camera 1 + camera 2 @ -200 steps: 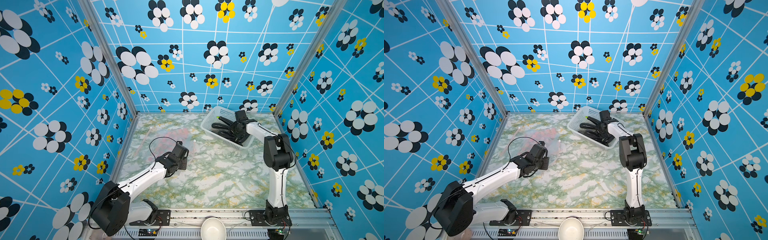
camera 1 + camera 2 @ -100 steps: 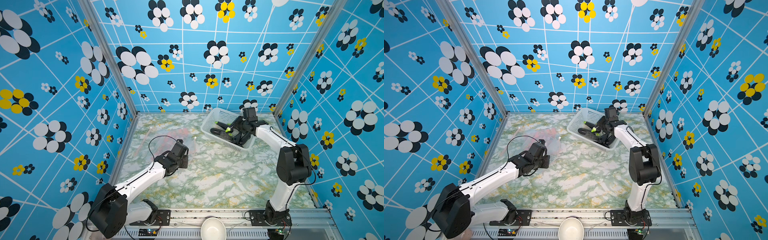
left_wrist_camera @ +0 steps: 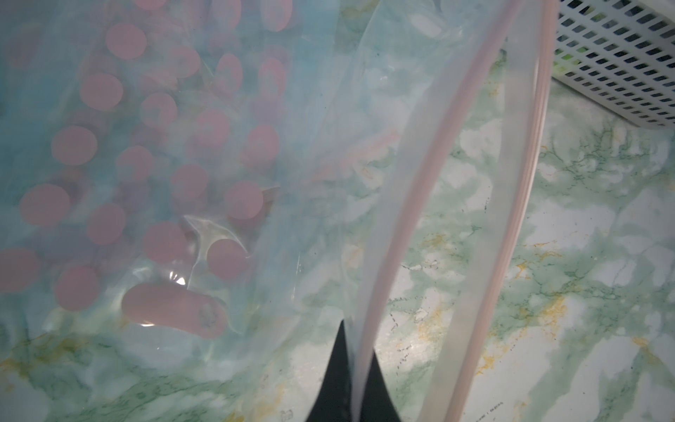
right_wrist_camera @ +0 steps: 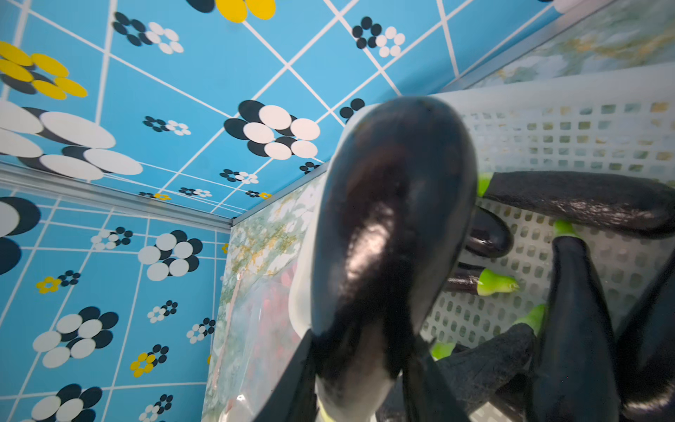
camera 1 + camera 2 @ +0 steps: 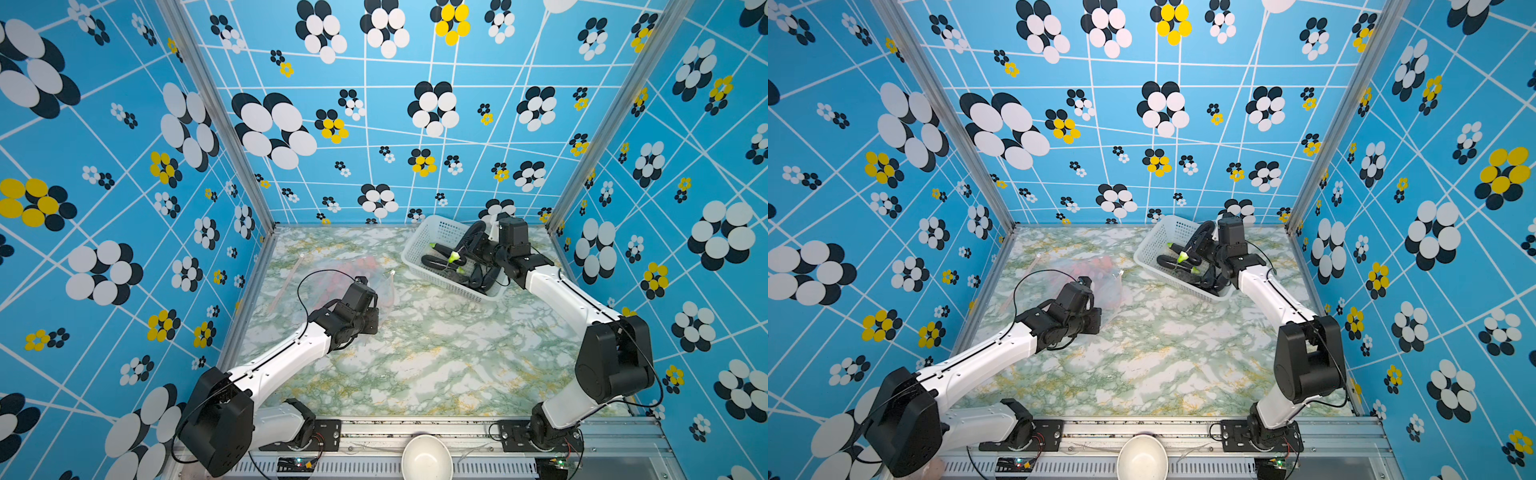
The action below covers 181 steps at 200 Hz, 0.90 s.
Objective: Place the eggplant in a zip-top bag and seal the zipper
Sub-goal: Pick up the eggplant from the basket, then place the eggplant in the zipper food storage bag.
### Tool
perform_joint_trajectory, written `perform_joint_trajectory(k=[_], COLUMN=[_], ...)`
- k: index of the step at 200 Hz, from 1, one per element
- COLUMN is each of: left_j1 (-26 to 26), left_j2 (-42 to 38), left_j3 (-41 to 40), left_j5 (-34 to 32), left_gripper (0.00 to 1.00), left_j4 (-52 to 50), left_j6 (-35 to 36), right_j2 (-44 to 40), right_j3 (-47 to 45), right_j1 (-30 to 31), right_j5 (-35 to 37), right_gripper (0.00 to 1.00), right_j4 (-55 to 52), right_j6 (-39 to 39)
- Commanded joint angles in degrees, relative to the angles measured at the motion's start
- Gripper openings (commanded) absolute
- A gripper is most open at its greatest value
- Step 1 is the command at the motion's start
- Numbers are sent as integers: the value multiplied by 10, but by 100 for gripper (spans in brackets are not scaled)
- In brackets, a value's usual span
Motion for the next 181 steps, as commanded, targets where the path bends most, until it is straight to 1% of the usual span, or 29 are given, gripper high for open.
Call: perform_joint_trajectory(k=[1,33,68,97,121,142,161,181], left_j1=[5,12,18,23,24,26,26,26], left_j2=[-1,3,7,3,-1,-6,-7,-9], left_j3=[18,26,18,12,14,14,13,12], left_j5=[19,34,49,59,63,64,66,67], left_gripper=[0,0,0,0,0,0,0,0], left_j4=[10,10,22,29,28,28,28,26], left_j6=[-12,-16,-27,-34,-35,-36,-38,-41], right_j2=[-28,-62,-108,-138,-144,-142,-130,-109], right_j3=[-16,-18,-46,-89,-110,-131,-132,-133], right_j1=[2,13,69,117,166,207,249,272], right_j5=[-38,-56,-38,-16,10,26,54,77], right_gripper=[33,33,33,34,34,34,33,34], right_j4=[55,67,54,78,84,121,135,169], right_j6=[-33,-54,-76,-56,-40,-13,-10,2])
